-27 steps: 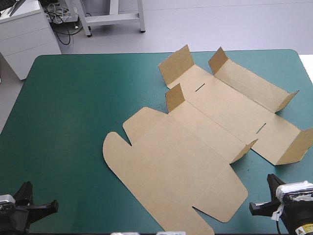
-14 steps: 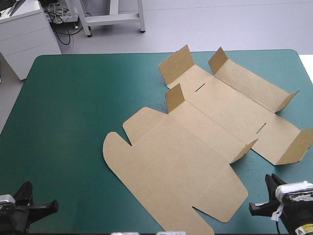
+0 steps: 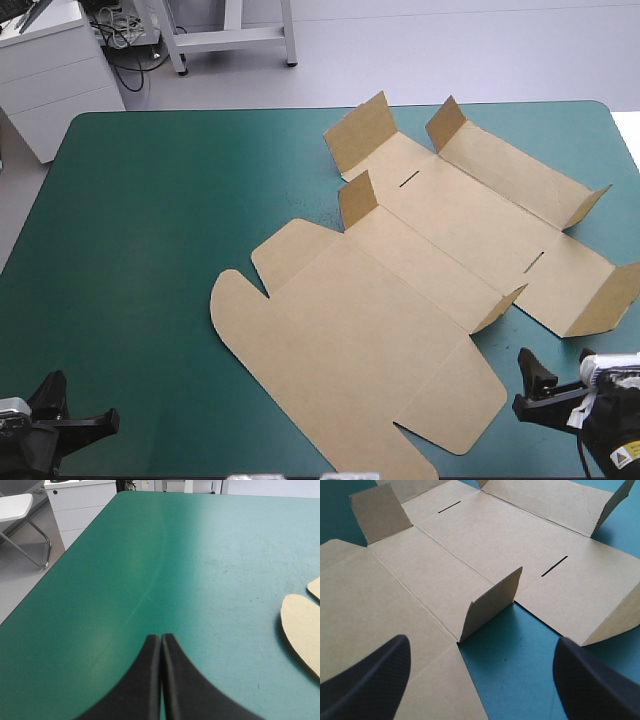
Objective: Fold the box
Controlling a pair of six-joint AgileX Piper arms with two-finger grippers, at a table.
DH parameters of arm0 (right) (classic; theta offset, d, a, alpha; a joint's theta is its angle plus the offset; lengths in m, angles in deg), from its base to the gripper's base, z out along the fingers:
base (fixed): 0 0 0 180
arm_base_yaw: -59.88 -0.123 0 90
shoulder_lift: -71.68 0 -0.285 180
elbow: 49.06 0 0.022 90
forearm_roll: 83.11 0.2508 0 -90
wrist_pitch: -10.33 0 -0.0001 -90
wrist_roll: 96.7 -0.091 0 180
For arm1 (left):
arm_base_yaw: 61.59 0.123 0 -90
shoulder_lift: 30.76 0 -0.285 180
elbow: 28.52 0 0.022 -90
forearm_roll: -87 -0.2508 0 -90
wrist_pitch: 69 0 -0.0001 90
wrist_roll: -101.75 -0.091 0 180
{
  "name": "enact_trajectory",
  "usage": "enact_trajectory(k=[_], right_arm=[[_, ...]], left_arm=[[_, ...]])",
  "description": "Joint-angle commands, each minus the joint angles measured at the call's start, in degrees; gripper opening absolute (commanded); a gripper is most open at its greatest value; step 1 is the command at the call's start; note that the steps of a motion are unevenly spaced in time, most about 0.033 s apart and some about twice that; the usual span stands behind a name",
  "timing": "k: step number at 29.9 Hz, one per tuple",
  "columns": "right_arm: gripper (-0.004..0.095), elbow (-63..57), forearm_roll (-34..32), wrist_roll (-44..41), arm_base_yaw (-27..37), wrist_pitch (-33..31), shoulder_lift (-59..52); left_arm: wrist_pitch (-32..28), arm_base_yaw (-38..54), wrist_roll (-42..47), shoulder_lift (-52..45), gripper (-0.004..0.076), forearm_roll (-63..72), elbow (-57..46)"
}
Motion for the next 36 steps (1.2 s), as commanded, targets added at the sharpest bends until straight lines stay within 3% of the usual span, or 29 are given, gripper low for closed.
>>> enact_trajectory(k=[1, 9, 23, 29, 36], right_arm=[[0.0738, 7.2, -0.2, -6.1, 0.0, 2.3, 7.4], [0.0737, 18.9, -0.7, -18.6, 0.0, -4.8, 26.7], [0.0729, 22.9, 1.2, -27.7, 0.0, -5.0, 53.6], [0.0675, 22.9, 8.6, -27.2, 0.0, -2.5, 61.0], [0.0514, 22.9, 8.3, -28.3, 0.0, -2.8, 65.3]], left_arm=[[-4.2, 0.0, 0.4, -0.5, -0.0032, 0.3, 1.0], [-4.2, 0.0, 0.4, -0.5, -0.0032, 0.3, 1.0], [-4.2, 0.0, 0.4, -0.5, -0.0032, 0.3, 1.0], [-4.2, 0.0, 0.4, -0.5, -0.0032, 0.3, 1.0], [-4.2, 0.0, 0.4, -0.5, -0.0032, 0.3, 1.0]])
